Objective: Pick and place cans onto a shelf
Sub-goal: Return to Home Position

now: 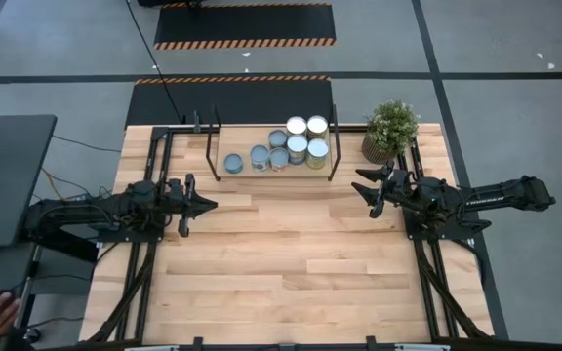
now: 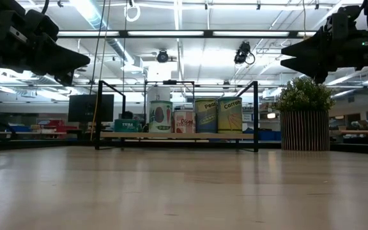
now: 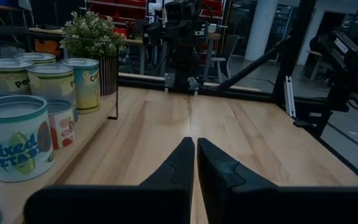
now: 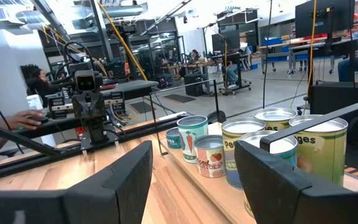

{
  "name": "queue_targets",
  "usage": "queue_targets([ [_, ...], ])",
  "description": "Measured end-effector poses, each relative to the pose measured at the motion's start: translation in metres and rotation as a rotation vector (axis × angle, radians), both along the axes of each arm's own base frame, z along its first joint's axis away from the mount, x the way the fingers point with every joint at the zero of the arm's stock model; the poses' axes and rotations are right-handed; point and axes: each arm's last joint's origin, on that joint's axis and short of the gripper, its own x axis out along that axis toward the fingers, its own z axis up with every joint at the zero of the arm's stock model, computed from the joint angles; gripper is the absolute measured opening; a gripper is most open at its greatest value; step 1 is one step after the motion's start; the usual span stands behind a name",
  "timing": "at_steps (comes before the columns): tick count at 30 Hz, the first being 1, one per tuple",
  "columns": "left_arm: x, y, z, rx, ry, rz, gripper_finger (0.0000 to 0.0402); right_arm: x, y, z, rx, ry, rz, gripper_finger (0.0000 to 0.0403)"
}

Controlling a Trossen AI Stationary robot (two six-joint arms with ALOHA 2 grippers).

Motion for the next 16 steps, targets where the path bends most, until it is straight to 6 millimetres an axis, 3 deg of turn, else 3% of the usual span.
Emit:
queue_targets([
  [16,0.0000,0.0000,0.0000,0.001,0.000,0.000,0.0024,0.0000,0.0000,0.0000,0.000,0.000,0.000,0.0234],
])
